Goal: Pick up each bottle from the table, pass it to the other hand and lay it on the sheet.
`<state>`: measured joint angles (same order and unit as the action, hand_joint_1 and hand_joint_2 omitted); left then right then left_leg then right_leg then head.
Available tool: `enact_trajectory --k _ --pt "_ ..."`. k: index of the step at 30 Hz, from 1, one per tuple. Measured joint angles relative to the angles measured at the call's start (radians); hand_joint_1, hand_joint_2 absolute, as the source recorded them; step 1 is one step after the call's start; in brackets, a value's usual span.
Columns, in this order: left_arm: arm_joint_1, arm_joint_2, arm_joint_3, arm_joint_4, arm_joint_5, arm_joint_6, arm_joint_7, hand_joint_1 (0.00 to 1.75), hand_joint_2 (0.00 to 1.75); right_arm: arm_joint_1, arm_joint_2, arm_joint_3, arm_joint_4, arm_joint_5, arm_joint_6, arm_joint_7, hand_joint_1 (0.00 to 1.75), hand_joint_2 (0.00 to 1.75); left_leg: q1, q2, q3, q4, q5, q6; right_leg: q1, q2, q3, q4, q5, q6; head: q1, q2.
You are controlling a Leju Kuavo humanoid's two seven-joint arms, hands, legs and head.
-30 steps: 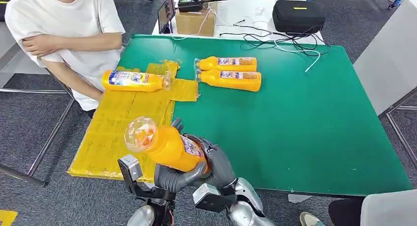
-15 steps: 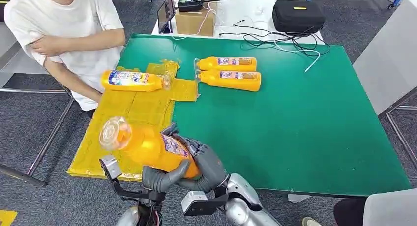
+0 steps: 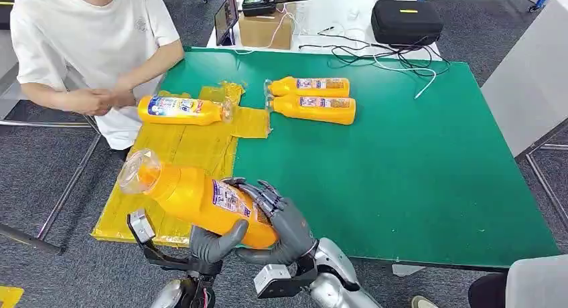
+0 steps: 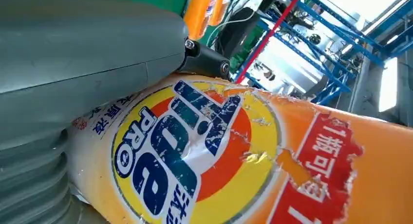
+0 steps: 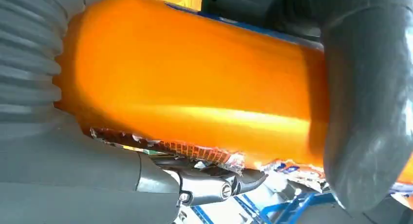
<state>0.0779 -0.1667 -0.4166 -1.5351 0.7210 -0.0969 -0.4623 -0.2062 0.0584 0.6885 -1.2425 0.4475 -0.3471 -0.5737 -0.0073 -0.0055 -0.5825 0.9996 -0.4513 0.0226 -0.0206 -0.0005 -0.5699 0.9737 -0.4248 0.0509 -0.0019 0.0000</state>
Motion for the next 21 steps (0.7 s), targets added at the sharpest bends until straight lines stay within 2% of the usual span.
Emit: enact_trajectory --k 1,4,9,16,21 --pt "0.001 0.000 0.001 0.000 -0.009 0.007 -0.001 1.75 1.75 0.004 0.000 -0.004 -0.004 0.000 -0.002 -0.001 0.00 0.00 0.000 0.000 0.000 0.000 0.000 0.000 0.000 0.000 0.000 0.000 0.000 0.000 0.000 0.000" --pt "-0.005 -0.006 0.000 0.000 -0.167 0.174 -0.055 1.75 1.75 0.036 -0.001 -0.025 -0.014 0.000 -0.013 0.000 0.00 0.00 0.000 -0.002 0.000 0.000 0.000 0.000 0.000 0.000 0.000 0.000 0.000 0.000 0.000 0.000" --pt "-0.063 -0.006 0.017 0.081 -0.594 0.615 -0.161 1.75 1.75 0.082 -0.008 -0.052 -0.024 0.010 -0.056 -0.001 0.00 0.00 0.000 -0.002 -0.001 0.000 0.000 0.000 0.000 0.000 0.001 0.000 0.000 0.000 0.000 0.000" --pt "-0.109 -0.008 0.058 0.204 -0.670 0.667 -0.186 1.75 1.75 0.107 -0.008 -0.070 -0.031 0.008 -0.063 -0.003 0.00 0.00 0.000 -0.002 -0.001 0.000 0.000 0.000 0.000 0.000 0.000 0.000 0.000 0.000 0.000 0.000" --pt "-0.144 -0.006 0.102 0.280 -0.788 0.727 -0.146 1.75 1.75 0.110 -0.003 -0.093 -0.031 -0.010 -0.085 -0.016 0.00 0.00 0.000 -0.002 -0.001 0.000 0.000 0.000 0.000 0.000 0.000 0.000 0.000 0.000 0.000 0.000"
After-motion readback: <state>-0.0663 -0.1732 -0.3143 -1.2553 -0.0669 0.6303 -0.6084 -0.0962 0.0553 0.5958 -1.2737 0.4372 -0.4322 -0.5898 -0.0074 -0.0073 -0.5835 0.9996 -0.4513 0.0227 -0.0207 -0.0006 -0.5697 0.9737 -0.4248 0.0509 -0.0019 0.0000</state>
